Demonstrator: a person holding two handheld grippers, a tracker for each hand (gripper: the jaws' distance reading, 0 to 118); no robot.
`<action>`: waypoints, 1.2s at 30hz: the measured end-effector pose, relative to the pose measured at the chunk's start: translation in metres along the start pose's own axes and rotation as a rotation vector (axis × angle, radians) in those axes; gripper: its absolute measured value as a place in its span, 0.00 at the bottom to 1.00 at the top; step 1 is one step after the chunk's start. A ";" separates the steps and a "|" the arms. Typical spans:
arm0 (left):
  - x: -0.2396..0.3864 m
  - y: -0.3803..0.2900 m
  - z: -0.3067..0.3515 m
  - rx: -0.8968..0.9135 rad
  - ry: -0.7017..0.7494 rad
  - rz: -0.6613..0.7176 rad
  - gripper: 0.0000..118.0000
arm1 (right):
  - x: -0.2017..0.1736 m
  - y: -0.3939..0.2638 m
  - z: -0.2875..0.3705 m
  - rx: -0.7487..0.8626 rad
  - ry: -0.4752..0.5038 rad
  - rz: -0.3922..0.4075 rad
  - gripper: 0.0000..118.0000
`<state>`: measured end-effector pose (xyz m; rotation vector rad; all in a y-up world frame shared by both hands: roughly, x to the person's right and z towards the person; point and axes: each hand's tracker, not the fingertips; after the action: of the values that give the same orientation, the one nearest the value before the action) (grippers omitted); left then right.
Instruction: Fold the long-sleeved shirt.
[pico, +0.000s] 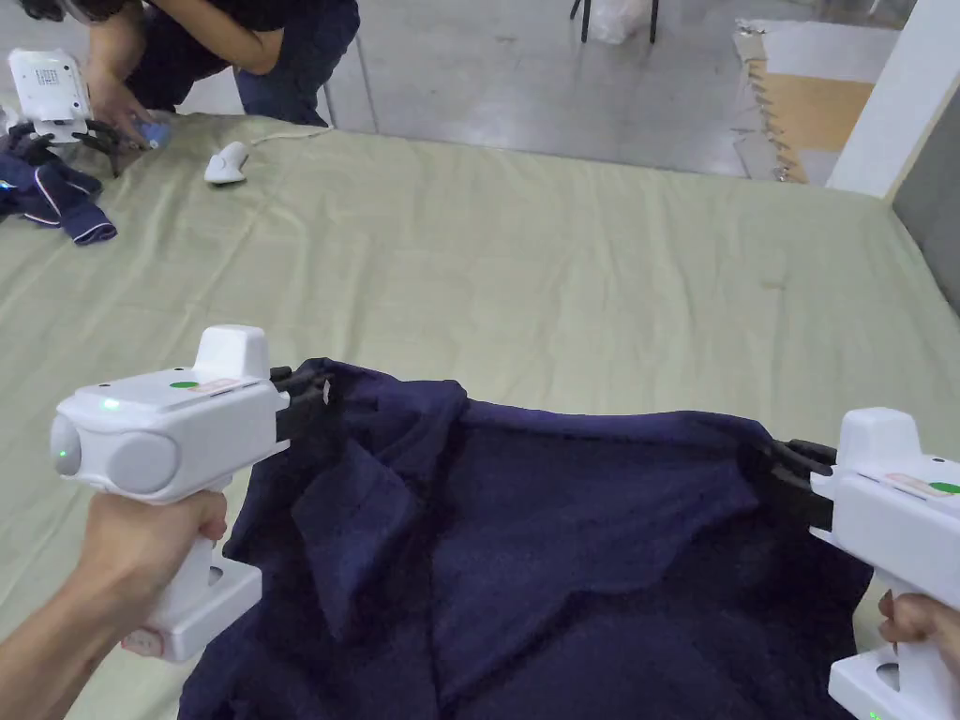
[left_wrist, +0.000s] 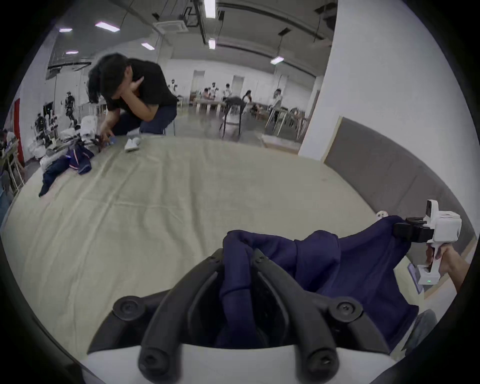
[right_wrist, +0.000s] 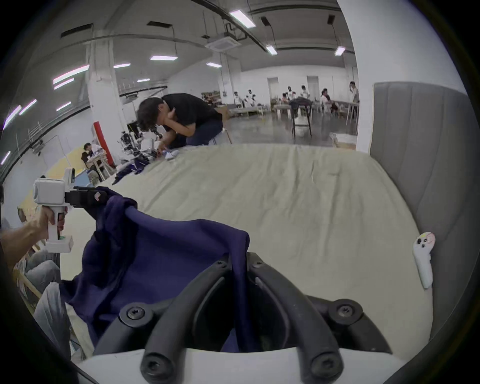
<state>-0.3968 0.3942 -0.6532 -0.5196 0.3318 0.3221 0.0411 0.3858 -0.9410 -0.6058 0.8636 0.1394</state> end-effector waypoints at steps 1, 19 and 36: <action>0.001 -0.006 0.015 0.001 -0.013 0.005 0.17 | -0.011 -0.005 0.020 0.011 -0.004 0.031 0.06; 0.032 -0.185 0.154 -0.285 0.028 0.025 0.17 | -0.050 -0.184 0.154 -0.239 0.000 0.011 0.06; 0.100 -0.124 0.192 0.070 0.233 0.000 0.79 | -0.109 -0.149 0.194 0.187 -0.263 -0.038 0.83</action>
<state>-0.2165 0.4159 -0.4822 -0.4892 0.5667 0.2494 0.1531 0.3834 -0.6978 -0.4174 0.6015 0.0996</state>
